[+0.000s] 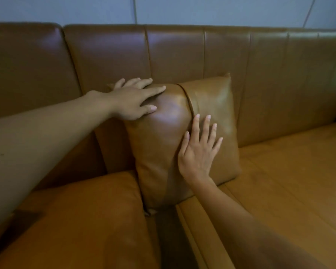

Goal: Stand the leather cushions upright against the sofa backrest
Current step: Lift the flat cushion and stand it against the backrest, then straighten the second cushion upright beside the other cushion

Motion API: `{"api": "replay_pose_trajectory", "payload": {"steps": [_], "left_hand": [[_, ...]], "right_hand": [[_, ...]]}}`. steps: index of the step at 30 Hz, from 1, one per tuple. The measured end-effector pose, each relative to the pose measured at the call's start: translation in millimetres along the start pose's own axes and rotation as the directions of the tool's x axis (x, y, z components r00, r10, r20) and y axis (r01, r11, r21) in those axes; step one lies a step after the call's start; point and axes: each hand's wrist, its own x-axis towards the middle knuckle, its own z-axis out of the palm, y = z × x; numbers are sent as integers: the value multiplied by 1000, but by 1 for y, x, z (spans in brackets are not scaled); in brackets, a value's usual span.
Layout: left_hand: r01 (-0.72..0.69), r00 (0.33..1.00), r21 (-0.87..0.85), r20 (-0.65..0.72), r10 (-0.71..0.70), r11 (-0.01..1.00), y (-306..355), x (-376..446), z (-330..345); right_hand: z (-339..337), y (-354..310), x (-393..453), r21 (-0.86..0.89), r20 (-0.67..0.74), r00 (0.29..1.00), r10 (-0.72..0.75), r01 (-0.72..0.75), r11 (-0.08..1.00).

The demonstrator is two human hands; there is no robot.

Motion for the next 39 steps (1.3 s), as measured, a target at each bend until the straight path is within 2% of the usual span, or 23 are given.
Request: {"api": "replay_pose_trajectory", "payload": {"steps": [3,6,8,11,16,19,21,24,27,30,33,36,39], "left_hand": [[25,993,-5,-112,-25,1000,-12,-36,5],[65,968,-3,-244,-64,998,-27,-82,15],[130,965,-13,-230,-129,991,-38,-117,26],[245,966,10,-85,-244,969,-55,-168,46],[332,922,75,186,-340,940,-75,-243,69],[358,877,112,300,-375,927,-78,-278,81],[352,884,116,287,-370,929,-80,-296,87],[281,931,140,199,-305,949,-83,-313,91],[254,948,146,160,-276,956,-88,-322,95],[280,922,147,234,-309,949,-103,-339,102],[367,833,170,378,-404,915,-125,-373,115],[427,732,258,465,-498,867,-139,-409,133],[532,671,181,505,-543,827,-143,-425,147]], "right_hand": [[-8,-29,-11,62,-49,990,-134,136,989],[-9,-67,-29,108,-71,940,-335,341,934],[-6,-94,-43,128,-62,895,-441,445,886],[3,-129,-66,158,16,866,-499,491,857],[25,-169,-100,121,294,833,-468,453,883],[43,-184,-114,96,512,764,-393,404,910],[54,-192,-122,75,625,705,-334,372,925],[62,-206,-130,40,750,610,-256,344,938],[66,-219,-133,6,788,573,-226,359,933],[68,-224,-133,-5,795,567,-214,359,933],[70,-224,-131,-13,811,550,-199,357,934],[73,-224,-129,-15,816,545,-195,356,934],[75,-221,-130,-9,806,560,-191,335,942]]}}
